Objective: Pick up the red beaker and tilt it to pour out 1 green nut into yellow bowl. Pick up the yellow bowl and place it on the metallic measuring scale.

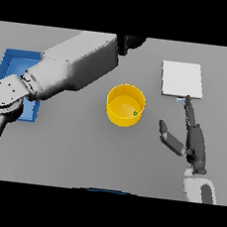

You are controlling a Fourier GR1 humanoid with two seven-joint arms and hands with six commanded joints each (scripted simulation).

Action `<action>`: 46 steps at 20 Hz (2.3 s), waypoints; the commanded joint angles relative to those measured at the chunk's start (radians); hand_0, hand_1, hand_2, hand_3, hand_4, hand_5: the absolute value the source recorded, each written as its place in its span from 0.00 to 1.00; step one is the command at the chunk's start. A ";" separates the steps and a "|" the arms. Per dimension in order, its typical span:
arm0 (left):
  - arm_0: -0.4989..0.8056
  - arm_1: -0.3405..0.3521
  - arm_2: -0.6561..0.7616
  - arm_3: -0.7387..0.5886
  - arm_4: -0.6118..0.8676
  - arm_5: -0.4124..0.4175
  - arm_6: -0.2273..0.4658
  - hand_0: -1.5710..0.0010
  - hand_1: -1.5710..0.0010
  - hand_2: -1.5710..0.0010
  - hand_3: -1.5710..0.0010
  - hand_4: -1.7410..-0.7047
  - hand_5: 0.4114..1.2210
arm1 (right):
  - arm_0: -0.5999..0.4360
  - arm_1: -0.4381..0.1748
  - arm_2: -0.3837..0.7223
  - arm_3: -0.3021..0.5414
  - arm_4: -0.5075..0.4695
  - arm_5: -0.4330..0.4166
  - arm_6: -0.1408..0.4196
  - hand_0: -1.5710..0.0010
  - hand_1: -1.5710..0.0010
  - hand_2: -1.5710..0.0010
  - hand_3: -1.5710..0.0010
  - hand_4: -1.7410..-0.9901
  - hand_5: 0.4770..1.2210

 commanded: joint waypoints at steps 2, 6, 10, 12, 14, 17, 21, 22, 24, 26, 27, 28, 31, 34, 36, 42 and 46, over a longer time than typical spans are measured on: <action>-0.054 0.031 0.053 0.080 0.039 0.040 0.031 0.00 0.00 0.00 0.20 0.01 1.00 | -0.006 0.009 0.013 0.000 0.009 0.000 0.005 1.00 1.00 1.00 1.00 0.77 0.25; -0.118 0.079 0.266 0.247 0.256 0.068 0.066 0.00 0.00 0.00 0.08 0.01 1.00 | -0.030 0.010 0.011 0.009 0.007 -0.001 0.027 1.00 1.00 1.00 1.00 0.78 0.24; -0.105 0.174 0.512 0.378 0.556 0.099 0.157 0.00 0.00 0.00 0.11 0.00 1.00 | -0.044 0.013 0.021 0.028 0.048 -0.029 0.022 1.00 1.00 1.00 1.00 0.80 0.21; -0.065 0.237 0.589 0.433 0.674 0.149 0.157 0.00 0.00 0.00 0.09 0.00 1.00 | -0.046 0.010 -0.001 0.037 -0.015 0.003 -0.009 1.00 1.00 1.00 1.00 0.84 0.20; -0.018 0.281 0.666 0.473 0.793 0.181 0.173 0.00 0.00 0.00 0.06 0.00 1.00 | -0.052 0.020 0.001 0.034 -0.044 0.021 -0.007 1.00 1.00 1.00 1.00 0.88 0.20; 0.078 0.326 0.729 0.497 0.922 0.258 0.212 0.00 0.00 0.00 0.03 0.00 1.00 | -0.057 0.003 -0.002 0.032 -0.056 0.041 0.012 1.00 1.00 1.00 1.00 0.85 0.22; 0.186 0.361 0.796 0.513 1.065 0.345 0.338 0.00 0.00 0.00 0.01 0.00 1.00 | -0.050 0.003 0.007 0.031 -0.061 0.057 -0.004 1.00 1.00 1.00 1.00 0.78 0.25; 0.216 0.362 0.816 0.503 1.104 0.367 0.347 0.00 0.00 0.00 0.01 0.00 1.00 | -0.049 0.002 0.009 0.037 -0.052 0.052 -0.006 1.00 1.00 1.00 1.00 0.77 0.26; 0.273 0.383 0.840 0.473 1.165 0.380 0.354 0.00 0.00 0.00 0.05 0.00 1.00 | -0.058 -0.006 0.005 0.048 -0.054 0.057 -0.018 1.00 1.00 1.00 1.00 0.75 0.28; 0.343 0.380 0.857 0.431 1.225 0.411 0.390 0.00 0.00 0.00 0.09 0.00 1.00 | -0.062 -0.007 0.012 0.045 -0.034 0.046 -0.009 1.00 1.00 1.00 1.00 0.73 0.30; 0.382 0.382 0.867 0.398 1.260 0.428 0.394 0.00 0.00 0.00 0.11 0.00 1.00 | -0.066 -0.003 0.015 0.044 -0.032 0.045 -0.012 1.00 1.00 1.00 1.00 0.73 0.31; 0.420 0.384 0.872 0.354 1.290 0.443 0.403 0.00 0.00 0.00 0.13 0.00 1.00 | -0.063 -0.002 0.016 0.048 -0.030 0.044 -0.016 1.00 1.00 1.00 1.00 0.73 0.30; 0.565 0.416 0.869 0.182 1.363 0.514 0.443 0.00 0.00 0.00 0.12 0.00 1.00 | -0.061 -0.009 0.011 0.052 -0.028 0.042 -0.022 1.00 1.00 1.00 1.00 0.71 0.31; 0.716 0.461 0.843 -0.047 1.421 0.606 0.532 0.00 0.00 0.00 0.11 0.00 1.00 | -0.054 -0.010 0.012 0.053 -0.024 0.040 -0.024 1.00 1.00 1.00 1.00 0.72 0.29; 0.817 0.487 0.813 -0.195 1.448 0.670 0.592 0.00 0.00 0.00 0.12 0.00 1.00 | -0.059 -0.001 0.017 0.059 -0.027 0.042 -0.022 1.00 1.00 1.00 1.00 0.73 0.29; 0.941 0.597 0.725 -0.485 1.542 0.683 0.740 0.00 0.00 0.00 0.10 0.08 0.59 | -0.052 -0.003 0.017 0.052 -0.025 0.041 -0.023 1.00 1.00 1.00 1.00 0.77 0.27; 0.999 0.675 0.704 -0.598 1.590 0.534 0.627 0.20 0.30 0.33 0.44 0.69 0.37 | -0.066 -0.009 0.013 0.057 -0.020 0.035 -0.001 1.00 1.00 1.00 1.00 0.77 0.26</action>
